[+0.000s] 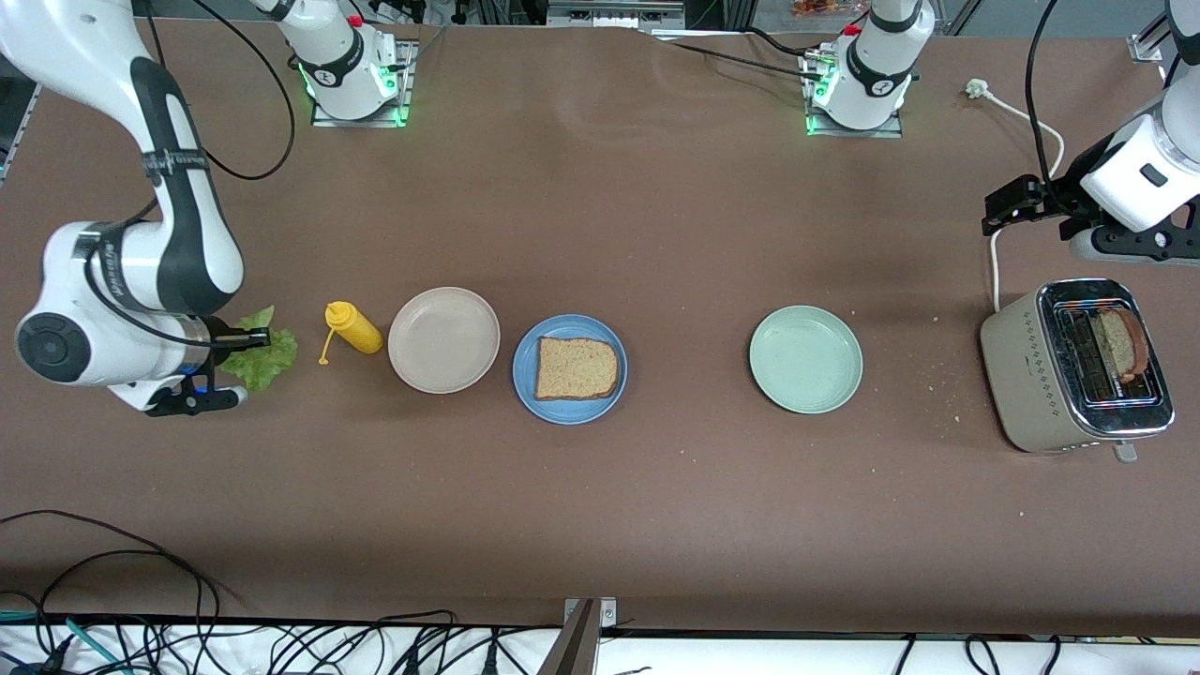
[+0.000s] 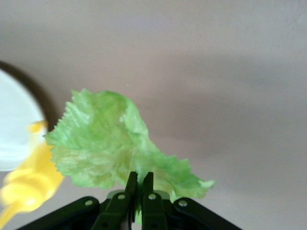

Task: Make sandwich in blue plate with both arms
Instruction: 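Carry the lettuce leaf over the bread on the blue plate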

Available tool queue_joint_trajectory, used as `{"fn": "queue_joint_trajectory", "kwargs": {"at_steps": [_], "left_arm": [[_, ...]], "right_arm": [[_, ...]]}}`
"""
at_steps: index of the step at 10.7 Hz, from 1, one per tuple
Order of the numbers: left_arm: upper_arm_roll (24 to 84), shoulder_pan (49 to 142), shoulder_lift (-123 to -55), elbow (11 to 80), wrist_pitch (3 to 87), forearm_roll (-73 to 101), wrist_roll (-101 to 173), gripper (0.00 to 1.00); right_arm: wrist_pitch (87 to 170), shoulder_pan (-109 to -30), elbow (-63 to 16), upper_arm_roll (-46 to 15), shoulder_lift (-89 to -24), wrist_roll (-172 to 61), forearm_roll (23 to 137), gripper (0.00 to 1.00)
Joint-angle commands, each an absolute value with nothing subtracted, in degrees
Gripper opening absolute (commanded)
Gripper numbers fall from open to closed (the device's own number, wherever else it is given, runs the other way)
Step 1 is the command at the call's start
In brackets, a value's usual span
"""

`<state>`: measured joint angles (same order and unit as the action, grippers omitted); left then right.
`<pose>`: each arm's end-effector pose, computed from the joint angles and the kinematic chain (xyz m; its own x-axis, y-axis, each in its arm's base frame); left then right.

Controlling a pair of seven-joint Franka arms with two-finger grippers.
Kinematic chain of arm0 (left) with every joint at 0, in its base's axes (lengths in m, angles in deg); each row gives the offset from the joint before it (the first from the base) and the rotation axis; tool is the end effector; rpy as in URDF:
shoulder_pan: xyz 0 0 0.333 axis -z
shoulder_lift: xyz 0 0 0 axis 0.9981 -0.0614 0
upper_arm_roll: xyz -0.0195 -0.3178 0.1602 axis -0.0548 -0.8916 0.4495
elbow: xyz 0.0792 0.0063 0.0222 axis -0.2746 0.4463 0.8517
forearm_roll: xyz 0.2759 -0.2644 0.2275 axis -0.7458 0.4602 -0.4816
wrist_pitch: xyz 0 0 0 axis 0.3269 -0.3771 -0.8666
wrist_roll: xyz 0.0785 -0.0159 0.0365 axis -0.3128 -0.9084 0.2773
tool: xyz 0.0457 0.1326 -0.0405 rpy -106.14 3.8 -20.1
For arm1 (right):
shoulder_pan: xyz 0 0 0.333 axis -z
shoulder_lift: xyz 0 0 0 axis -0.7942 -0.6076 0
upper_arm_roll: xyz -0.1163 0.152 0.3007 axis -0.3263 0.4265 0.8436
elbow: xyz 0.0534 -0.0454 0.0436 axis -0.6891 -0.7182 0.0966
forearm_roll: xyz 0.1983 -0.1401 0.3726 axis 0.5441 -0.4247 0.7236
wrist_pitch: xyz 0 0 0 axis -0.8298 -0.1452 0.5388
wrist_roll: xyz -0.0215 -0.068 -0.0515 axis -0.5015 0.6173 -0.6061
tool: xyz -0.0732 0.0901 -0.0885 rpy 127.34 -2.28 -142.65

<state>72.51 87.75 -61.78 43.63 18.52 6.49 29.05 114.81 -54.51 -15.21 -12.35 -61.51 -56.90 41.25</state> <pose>0.5878 -0.0163 0.5712 0.9936 -0.0296 -0.1094 -0.0269 -0.9993 0.0261 0.7042 -0.0027 0.2943 0.9420 0.1211 -0.3130 0.1311 -0.9913 0.0112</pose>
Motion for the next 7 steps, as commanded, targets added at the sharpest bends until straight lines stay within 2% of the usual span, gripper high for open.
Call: {"fn": "queue_joint_trajectory", "kwargs": {"at_steps": [1,4,7], "left_arm": [[72.19,87.45,-62.23,42.64,17.59,5.04,29.1,1.0],[72.19,87.36,-62.23,42.64,17.59,5.04,29.1,1.0],[72.28,87.36,-62.23,42.64,17.59,5.04,29.1,1.0]], "right_arm": [[106.62,-59.32,-5.02,-12.12,-61.84,-56.91,42.04,0.0],[107.74,-67.06,-2.29,-11.86,-62.62,-54.21,46.4,0.0],[114.76,-78.83,-1.31,-12.03,-66.3,-39.2,47.75,0.0]]}}
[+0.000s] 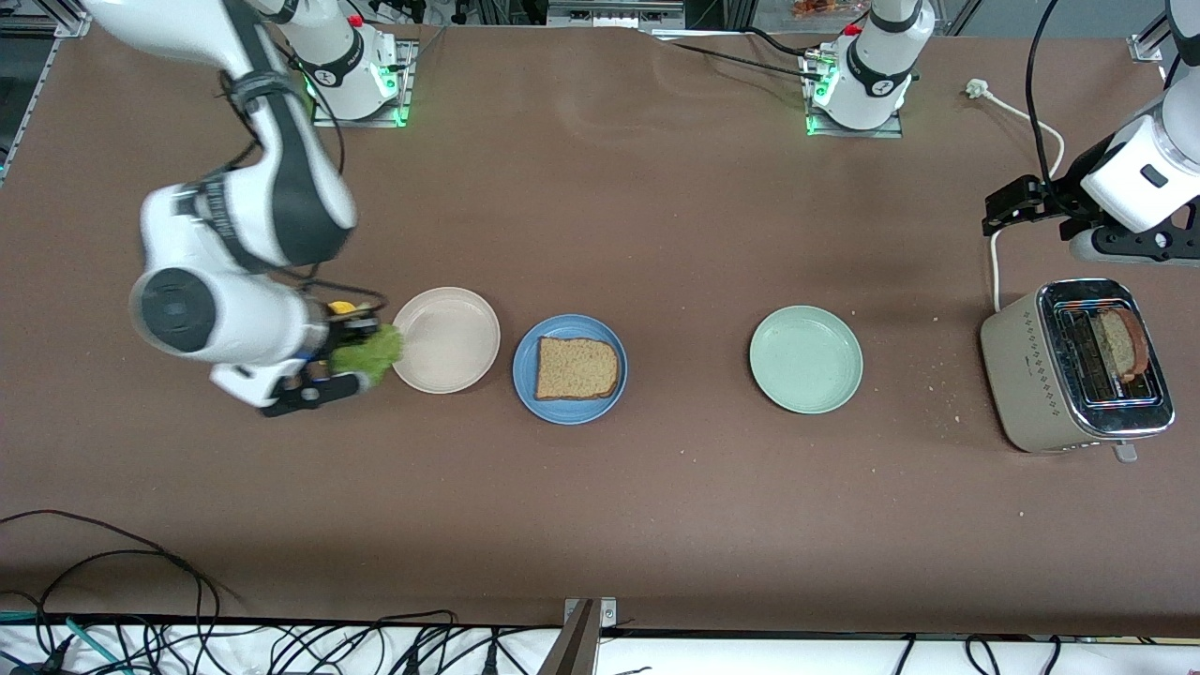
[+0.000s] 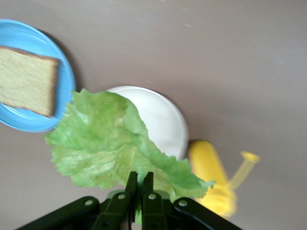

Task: Make sandwich in blue plate with both arms
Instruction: 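Carry the lettuce leaf over the bread on the blue plate, then release the lettuce onto the bread with the right gripper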

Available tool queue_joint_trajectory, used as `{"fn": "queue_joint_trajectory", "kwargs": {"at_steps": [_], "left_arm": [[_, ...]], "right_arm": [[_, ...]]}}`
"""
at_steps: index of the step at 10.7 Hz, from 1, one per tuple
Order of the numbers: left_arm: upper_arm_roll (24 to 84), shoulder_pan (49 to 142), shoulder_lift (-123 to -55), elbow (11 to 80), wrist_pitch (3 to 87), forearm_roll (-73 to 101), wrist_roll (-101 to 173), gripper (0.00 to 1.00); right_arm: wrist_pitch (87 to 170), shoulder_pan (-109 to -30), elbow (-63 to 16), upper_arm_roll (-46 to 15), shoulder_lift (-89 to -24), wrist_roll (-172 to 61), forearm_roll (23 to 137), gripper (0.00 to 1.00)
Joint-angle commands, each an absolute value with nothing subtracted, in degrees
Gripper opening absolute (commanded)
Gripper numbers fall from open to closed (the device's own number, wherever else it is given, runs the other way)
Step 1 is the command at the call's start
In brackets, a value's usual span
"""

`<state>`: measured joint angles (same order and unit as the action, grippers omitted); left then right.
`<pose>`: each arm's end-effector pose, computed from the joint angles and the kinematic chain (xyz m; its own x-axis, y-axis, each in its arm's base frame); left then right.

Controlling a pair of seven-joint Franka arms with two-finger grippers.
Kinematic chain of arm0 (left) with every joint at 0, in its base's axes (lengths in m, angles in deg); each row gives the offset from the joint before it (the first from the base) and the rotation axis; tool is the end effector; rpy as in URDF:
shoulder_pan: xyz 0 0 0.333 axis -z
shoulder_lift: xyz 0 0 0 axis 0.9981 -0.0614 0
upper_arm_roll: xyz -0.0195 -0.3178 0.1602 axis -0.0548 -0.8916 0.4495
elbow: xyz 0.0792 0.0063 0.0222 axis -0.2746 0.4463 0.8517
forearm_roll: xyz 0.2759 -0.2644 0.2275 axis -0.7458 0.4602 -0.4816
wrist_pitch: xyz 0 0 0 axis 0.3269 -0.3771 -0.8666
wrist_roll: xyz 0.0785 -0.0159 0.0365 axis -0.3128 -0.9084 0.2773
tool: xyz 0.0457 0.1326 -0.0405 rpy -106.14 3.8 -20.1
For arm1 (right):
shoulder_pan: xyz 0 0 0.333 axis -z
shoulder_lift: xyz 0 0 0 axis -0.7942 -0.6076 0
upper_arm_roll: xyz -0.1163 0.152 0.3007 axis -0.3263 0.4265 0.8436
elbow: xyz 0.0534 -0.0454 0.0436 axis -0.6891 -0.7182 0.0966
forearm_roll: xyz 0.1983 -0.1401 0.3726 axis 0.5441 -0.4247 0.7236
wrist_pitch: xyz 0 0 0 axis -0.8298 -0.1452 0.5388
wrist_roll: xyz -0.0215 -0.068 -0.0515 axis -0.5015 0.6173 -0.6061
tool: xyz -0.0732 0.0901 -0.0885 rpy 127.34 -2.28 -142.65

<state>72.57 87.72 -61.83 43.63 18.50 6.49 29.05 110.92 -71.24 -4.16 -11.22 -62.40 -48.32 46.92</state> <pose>0.5880 -0.0153 0.5706 0.9935 -0.0281 -0.1106 -0.0253 -0.9993 0.0261 0.7064 0.2376 0.3720 0.9436 0.2595 -0.2057 0.2557 -0.9657 -0.0457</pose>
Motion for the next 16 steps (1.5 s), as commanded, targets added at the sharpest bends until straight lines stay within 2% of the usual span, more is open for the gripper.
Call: {"fn": "queue_joint_trajectory", "kwargs": {"at_steps": [1,5,7,8,9,13,16], "left_arm": [[72.28,87.27,-62.23,42.64,17.59,5.04,29.19,1.0],[72.28,87.27,-62.23,42.55,17.59,5.13,29.19,1.0],[72.28,87.36,-62.23,42.55,17.59,5.13,29.54,1.0],[72.19,87.36,-62.23,42.55,17.59,5.13,29.8,1.0],[72.19,87.36,-62.23,42.64,17.59,5.22,29.8,1.0],[72.19,87.27,-62.23,42.64,17.51,5.31,29.8,1.0],[72.19,87.27,-62.15,42.64,17.51,5.48,29.89,1.0]], "right_arm": [[116.79,-80.6,-1.31,-11.95,-67.97,-36.81,47.92,0.0],[135.48,-85.27,-1.05,-10.28,-76.49,-36.17,55.13,0.0],[137.46,-85.72,-1.04,-9.66,-78.97,-36.78,57.75,0.0],[137.46,-85.98,-1.22,-9.57,-79.06,-36.18,57.94,0.88],[137.46,-86.07,-1.22,-9.66,-79.06,-37.13,57.6,1.0],[136.32,-85.98,-1.13,-10.01,-76.88,-37.4,56.37,1.0],[126.25,-85.89,-1.48,-11.33,-71.96,-37.05,48.57,1.0]]}}
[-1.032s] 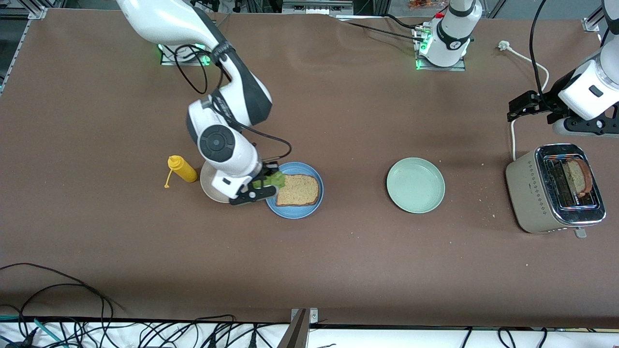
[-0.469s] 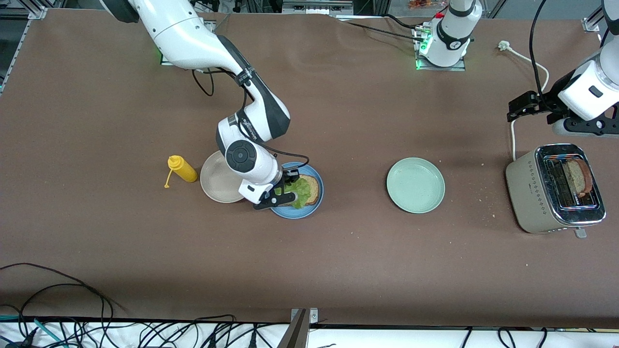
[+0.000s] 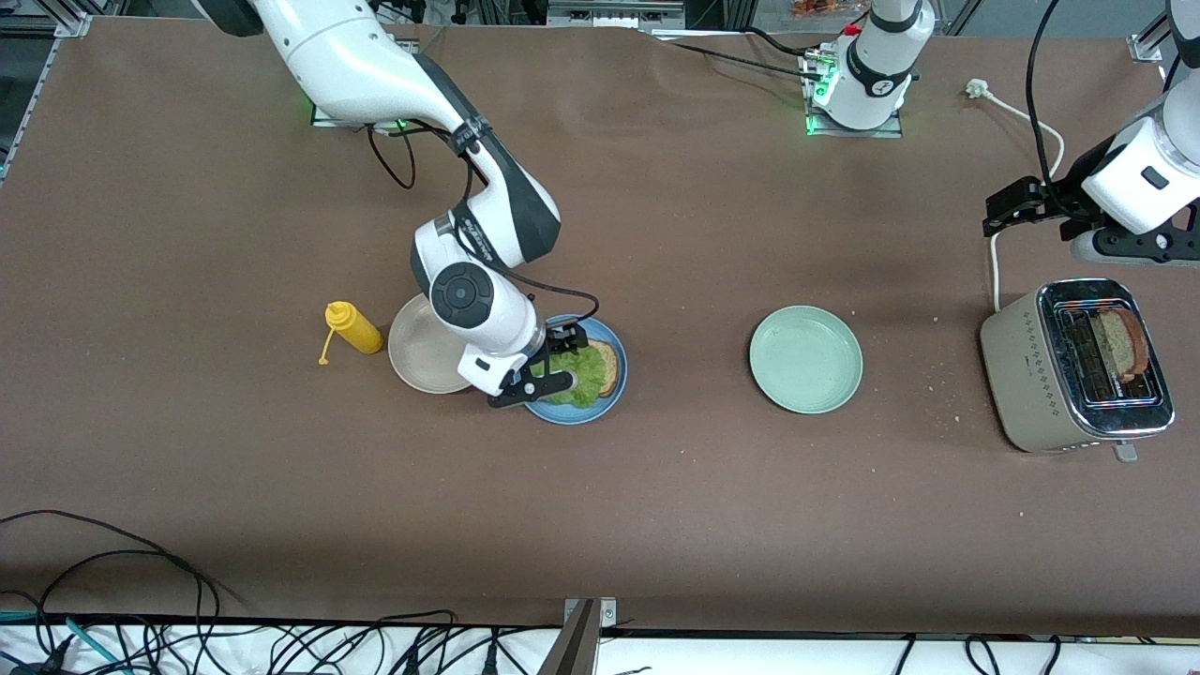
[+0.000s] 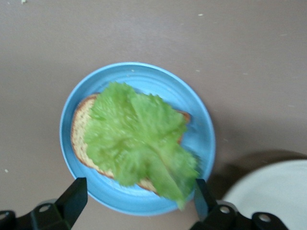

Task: Make sandwich in blue plate with both arms
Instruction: 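Release the lettuce onto the bread with the right gripper, then move the right gripper back beside the yellow squeeze bottle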

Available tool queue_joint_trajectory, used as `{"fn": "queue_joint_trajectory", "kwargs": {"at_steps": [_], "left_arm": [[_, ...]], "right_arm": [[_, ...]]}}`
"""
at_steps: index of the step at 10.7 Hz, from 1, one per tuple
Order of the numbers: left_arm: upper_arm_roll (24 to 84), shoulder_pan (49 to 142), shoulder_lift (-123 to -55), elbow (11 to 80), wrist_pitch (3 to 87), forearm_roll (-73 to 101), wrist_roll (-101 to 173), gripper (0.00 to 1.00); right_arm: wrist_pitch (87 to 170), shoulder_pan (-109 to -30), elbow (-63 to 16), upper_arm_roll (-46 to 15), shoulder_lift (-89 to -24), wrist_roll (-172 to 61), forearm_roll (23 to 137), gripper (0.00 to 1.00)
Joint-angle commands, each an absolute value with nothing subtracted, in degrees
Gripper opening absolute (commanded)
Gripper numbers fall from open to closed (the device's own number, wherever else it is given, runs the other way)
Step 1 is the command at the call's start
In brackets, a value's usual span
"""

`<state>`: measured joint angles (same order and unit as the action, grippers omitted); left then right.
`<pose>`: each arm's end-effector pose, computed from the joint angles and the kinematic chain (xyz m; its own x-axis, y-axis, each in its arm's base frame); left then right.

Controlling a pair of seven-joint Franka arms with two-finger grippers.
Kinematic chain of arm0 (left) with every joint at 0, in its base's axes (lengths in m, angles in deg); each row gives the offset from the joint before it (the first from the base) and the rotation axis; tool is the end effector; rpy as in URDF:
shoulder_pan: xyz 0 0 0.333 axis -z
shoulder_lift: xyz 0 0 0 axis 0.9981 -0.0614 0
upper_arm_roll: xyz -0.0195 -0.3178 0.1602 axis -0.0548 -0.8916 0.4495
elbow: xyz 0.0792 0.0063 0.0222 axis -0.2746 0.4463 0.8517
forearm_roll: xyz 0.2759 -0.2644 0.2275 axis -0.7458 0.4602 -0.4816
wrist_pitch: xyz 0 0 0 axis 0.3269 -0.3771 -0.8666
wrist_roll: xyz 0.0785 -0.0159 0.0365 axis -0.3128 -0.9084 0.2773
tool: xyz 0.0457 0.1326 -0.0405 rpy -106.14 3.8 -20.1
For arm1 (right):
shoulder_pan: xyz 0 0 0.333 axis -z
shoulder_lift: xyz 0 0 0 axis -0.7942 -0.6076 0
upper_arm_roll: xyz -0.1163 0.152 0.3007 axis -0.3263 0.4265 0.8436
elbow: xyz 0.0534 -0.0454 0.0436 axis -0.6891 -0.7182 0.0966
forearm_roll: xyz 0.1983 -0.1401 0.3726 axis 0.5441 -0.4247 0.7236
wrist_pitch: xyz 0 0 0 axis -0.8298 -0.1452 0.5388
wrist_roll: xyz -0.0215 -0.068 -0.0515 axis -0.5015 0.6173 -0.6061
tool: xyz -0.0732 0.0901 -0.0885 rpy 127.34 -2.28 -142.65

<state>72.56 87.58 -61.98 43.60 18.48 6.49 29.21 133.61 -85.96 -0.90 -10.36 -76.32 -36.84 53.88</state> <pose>0.5886 -0.0140 0.5693 0.9933 -0.0230 -0.1131 -0.0202 -0.9995 0.0258 0.6724 0.4610 0.2403 0.9660 0.2554 -0.0397 0.2466 -0.9568 -0.1542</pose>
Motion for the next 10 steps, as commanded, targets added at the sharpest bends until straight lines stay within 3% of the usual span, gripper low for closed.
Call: {"fn": "queue_joint_trajectory", "kwargs": {"at_steps": [1,5,8,10], "left_arm": [[72.19,87.27,-62.15,42.64,17.42,5.57,29.89,1.0],[72.19,87.27,-62.15,42.64,17.42,5.66,29.89,1.0],[72.19,87.27,-62.15,42.64,17.42,5.57,29.8,1.0],[72.19,87.27,-62.15,42.64,17.42,5.66,29.8,1.0]], "right_arm": [[121.17,-85.89,-1.49,-12.2,-69.77,-36.96,46.54,1.0],[102.43,-85.89,-5.33,-19.13,-58.7,-39.33,45.47,1.0],[101.77,-85.89,-16.57,-26.41,-48.5,-51.58,43.62,1.0],[103.18,-85.89,-18.18,-35.02,-48.21,-66.95,44.49,1.0]]}}
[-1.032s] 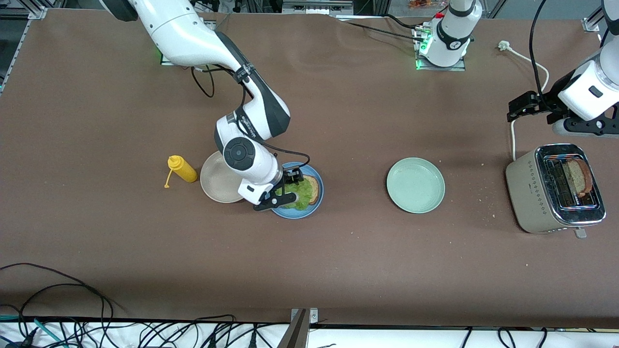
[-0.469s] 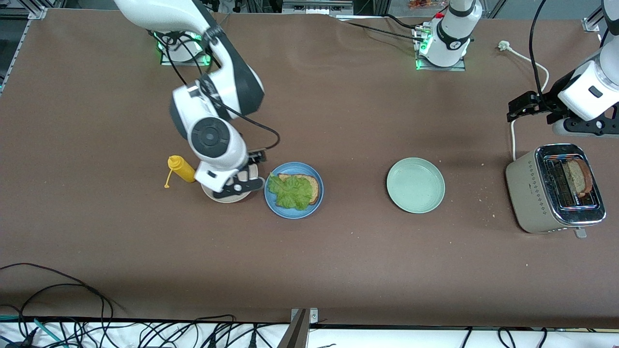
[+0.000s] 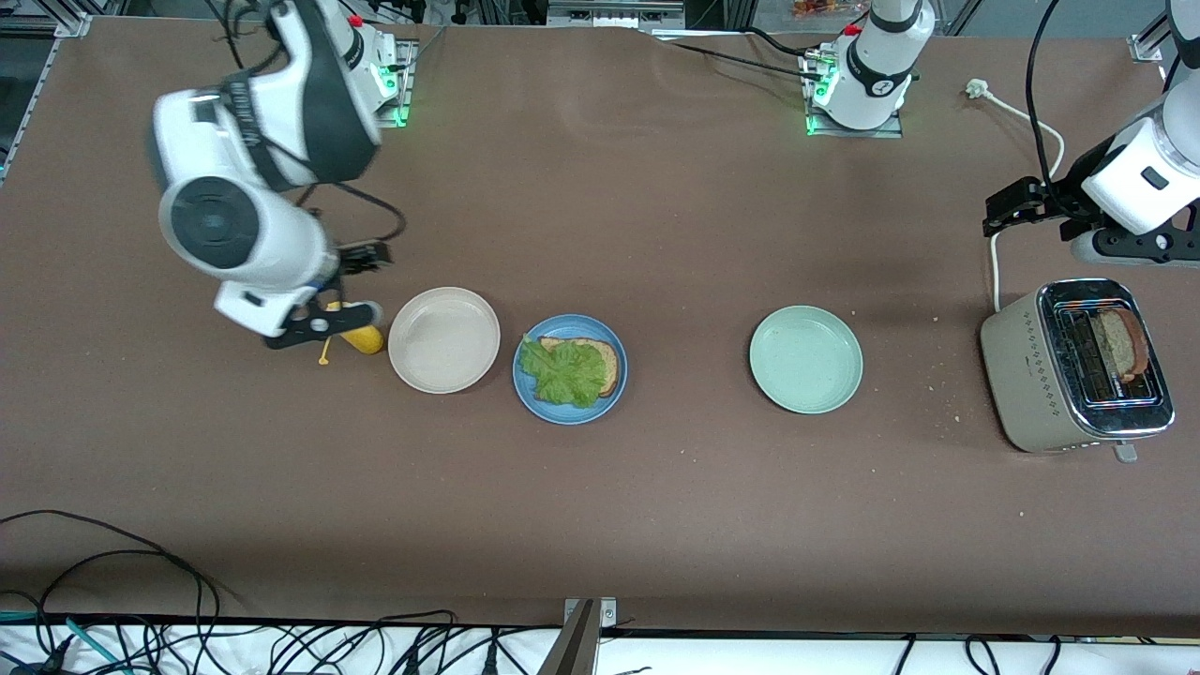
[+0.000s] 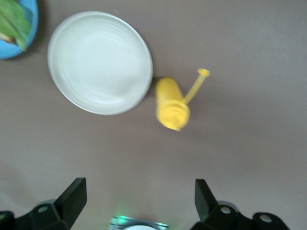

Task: Make sandwich in blue plate with both arms
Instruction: 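Move the right gripper back beside the yellow squeeze bottle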

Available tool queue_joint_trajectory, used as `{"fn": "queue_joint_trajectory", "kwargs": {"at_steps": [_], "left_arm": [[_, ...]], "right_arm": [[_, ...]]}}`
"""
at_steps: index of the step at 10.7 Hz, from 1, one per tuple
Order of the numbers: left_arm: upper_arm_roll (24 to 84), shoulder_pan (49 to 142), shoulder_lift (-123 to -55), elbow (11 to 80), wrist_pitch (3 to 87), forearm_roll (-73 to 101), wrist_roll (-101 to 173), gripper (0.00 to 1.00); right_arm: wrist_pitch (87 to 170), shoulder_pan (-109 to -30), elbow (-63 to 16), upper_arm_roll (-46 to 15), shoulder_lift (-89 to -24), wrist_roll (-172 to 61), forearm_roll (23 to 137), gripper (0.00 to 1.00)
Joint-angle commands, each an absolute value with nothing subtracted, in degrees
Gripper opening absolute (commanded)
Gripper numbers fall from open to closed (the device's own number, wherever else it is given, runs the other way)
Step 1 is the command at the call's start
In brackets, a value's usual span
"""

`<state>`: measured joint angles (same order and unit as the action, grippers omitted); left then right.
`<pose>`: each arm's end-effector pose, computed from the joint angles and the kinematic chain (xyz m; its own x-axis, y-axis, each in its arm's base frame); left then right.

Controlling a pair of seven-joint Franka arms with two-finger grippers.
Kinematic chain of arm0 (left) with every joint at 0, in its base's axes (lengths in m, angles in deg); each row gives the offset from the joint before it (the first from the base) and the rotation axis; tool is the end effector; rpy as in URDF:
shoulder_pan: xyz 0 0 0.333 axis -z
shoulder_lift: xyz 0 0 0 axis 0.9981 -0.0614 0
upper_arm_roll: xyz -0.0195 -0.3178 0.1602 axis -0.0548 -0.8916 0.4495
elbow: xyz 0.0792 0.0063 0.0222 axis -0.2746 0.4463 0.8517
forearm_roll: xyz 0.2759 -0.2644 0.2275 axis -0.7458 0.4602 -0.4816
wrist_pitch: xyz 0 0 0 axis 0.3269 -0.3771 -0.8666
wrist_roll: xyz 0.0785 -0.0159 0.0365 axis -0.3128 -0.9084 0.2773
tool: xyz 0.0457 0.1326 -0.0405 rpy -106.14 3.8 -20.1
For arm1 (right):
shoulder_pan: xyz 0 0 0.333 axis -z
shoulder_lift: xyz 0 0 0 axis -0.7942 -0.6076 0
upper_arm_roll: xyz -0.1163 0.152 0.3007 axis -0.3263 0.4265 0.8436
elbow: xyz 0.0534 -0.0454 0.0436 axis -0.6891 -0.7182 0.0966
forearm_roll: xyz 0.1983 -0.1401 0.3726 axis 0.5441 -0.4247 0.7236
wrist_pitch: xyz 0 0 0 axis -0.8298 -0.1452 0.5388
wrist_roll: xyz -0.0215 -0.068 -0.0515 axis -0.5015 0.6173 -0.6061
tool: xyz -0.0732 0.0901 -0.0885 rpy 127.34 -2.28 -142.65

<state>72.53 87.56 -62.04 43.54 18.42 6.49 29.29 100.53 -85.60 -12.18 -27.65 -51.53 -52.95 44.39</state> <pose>0.5888 -0.0141 0.5692 0.9932 -0.0218 -0.1142 -0.0190 -0.9995 0.0257 0.6382 0.2045 0.4386 0.9029 0.2879 -0.3193 0.3234 -0.9442 0.0632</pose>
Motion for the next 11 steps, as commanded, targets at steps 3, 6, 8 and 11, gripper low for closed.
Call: {"fn": "queue_joint_trajectory", "kwargs": {"at_steps": [3,6,8,11], "left_arm": [[72.1,87.36,-62.15,42.55,17.42,5.57,29.89,1.0],[72.1,87.36,-62.15,42.55,17.42,5.66,29.89,1.0],[72.01,87.36,-62.15,42.55,17.42,5.66,29.89,1.0],[71.92,87.8,-62.15,41.93,17.42,5.66,29.89,1.0]], "right_arm": [[106.33,-83.97,-21.42,-42.95,-48.82,-84.18,49.39,1.0],[109.33,-74.58,-22.93,-43.15,-52.59,-104.76,59.67,1.0],[109.43,-69.48,-22.93,-43.15,-56.97,-117.66,69.05,1.0],[108.46,-64.46,-22.93,-42.97,-64.37,-137.81,84.98,1.0]]}}
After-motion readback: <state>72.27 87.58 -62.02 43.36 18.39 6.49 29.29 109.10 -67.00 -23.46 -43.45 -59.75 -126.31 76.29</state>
